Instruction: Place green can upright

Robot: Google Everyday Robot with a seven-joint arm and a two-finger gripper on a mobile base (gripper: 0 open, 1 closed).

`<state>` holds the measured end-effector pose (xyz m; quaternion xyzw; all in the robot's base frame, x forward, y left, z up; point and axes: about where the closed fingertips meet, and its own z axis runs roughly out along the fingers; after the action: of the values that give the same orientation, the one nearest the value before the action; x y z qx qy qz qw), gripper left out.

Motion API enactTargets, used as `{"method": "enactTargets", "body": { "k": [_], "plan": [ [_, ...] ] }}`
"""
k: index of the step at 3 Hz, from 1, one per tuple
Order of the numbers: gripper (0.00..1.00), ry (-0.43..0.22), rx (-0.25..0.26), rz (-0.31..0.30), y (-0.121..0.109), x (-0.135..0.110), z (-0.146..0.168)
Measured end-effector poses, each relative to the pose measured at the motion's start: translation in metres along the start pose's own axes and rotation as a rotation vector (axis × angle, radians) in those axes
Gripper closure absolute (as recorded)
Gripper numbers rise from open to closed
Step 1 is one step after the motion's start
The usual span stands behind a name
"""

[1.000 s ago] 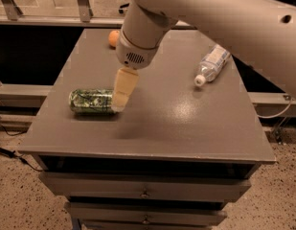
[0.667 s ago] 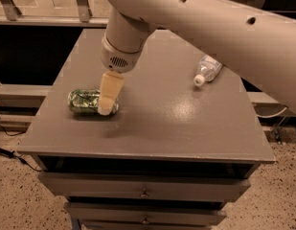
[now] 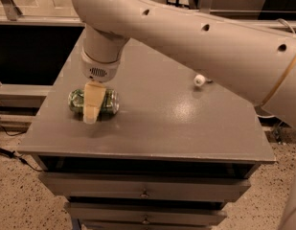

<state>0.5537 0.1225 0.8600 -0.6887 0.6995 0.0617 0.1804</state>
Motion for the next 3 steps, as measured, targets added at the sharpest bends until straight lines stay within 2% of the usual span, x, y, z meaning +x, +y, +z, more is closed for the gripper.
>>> {"method": "enactTargets", "body": {
  "k": [1, 2, 3],
  "plan": [
    [0.00, 0.037, -0.008, -0.001, 0.001, -0.010, 0.013],
    [0.17, 0.078, -0.003, -0.006, 0.001, -0.019, 0.023],
    [0.41, 0.115, -0.005, -0.003, 0.001, -0.025, 0.030]
  ]
}}
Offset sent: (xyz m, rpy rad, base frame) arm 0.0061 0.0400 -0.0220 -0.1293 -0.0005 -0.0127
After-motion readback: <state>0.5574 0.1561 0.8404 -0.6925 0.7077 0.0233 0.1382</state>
